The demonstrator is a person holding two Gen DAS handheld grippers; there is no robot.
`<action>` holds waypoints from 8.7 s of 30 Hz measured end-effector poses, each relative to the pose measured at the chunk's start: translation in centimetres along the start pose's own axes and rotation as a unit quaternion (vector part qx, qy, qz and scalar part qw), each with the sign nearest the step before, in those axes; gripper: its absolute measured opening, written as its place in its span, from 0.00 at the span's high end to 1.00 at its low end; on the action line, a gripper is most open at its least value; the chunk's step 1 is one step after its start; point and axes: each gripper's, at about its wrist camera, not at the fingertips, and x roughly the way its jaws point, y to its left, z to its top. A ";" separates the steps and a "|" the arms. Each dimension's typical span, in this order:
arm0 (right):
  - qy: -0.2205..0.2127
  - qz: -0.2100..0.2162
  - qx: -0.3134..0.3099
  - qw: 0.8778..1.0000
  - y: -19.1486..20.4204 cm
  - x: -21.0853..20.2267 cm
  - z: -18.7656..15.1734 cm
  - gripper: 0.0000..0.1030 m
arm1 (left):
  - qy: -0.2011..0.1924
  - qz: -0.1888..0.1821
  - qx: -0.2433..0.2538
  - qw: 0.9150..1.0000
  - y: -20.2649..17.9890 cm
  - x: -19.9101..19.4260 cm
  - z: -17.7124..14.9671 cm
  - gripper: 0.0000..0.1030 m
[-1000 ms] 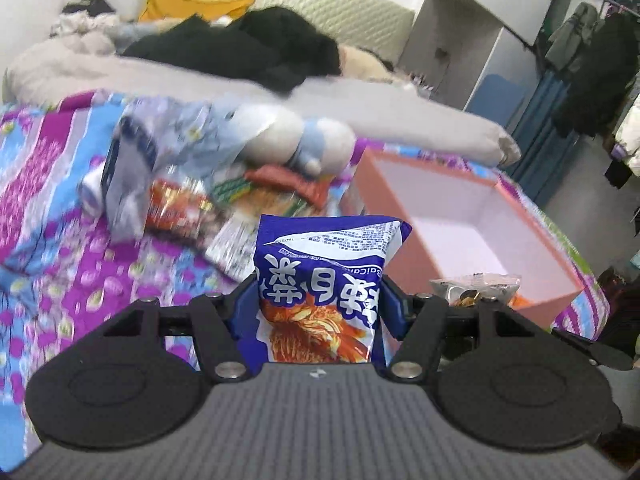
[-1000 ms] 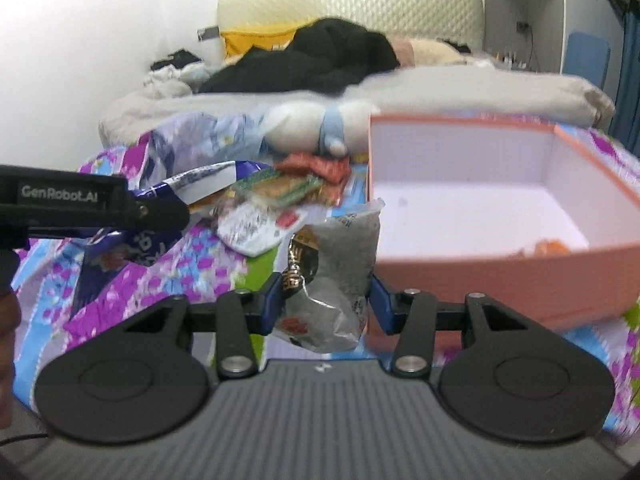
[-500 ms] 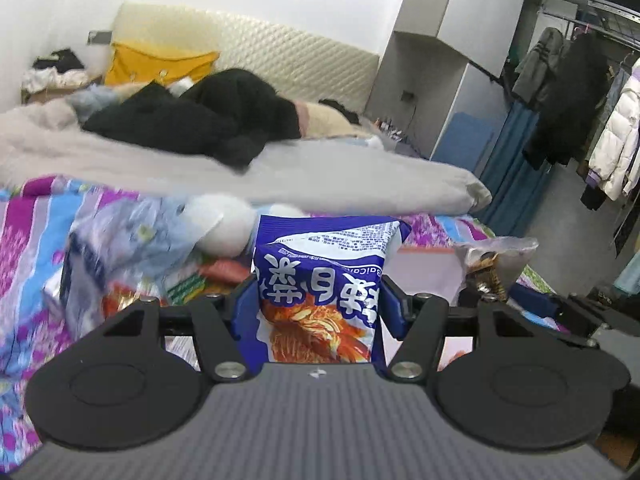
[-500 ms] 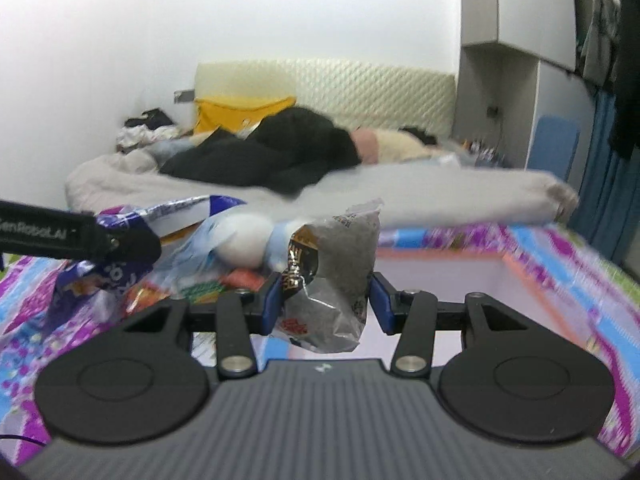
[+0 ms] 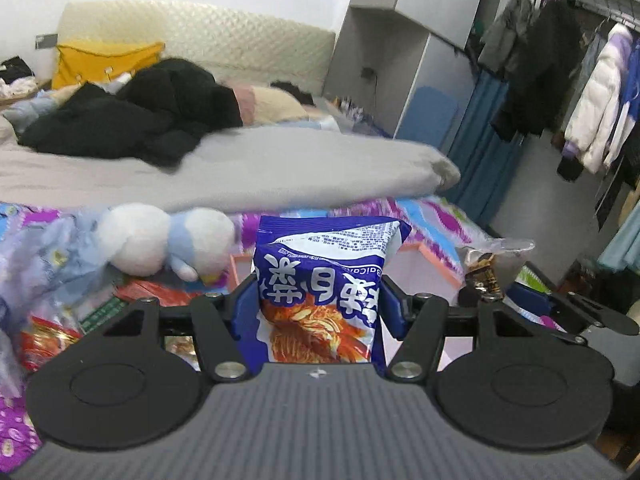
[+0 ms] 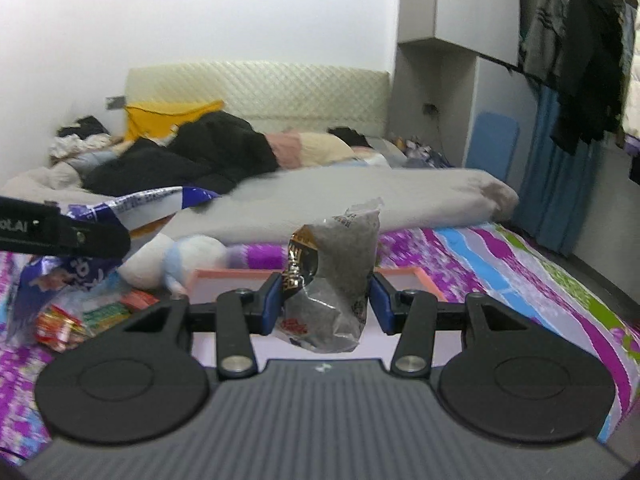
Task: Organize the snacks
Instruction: 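Carry both held packets over the pink box with both tools, then open both tools to drop the packets into the pink box, then withdraw both tools from the pink box toward the snack pile, then grasp the shrimp chip bag with the left tool while the right tool grasps the green pickle packet, then lift the shrimp chip bag with the left tool while the right tool lifts the green pickle packet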
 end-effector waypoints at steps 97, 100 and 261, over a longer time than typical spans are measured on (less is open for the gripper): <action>0.059 0.138 -0.032 0.988 16.1 -11.1 -13.5 0.40 | 0.024 0.105 -0.102 0.989 18.8 -16.7 -20.6 0.15; 0.066 0.146 -0.042 0.986 16.7 -10.6 -13.8 0.40 | 0.022 0.100 -0.126 0.987 19.8 -16.1 -21.0 0.15; 0.203 0.175 -0.105 0.958 18.5 -5.2 -17.0 0.37 | 0.048 0.171 -0.245 0.953 23.0 -11.7 -27.1 0.69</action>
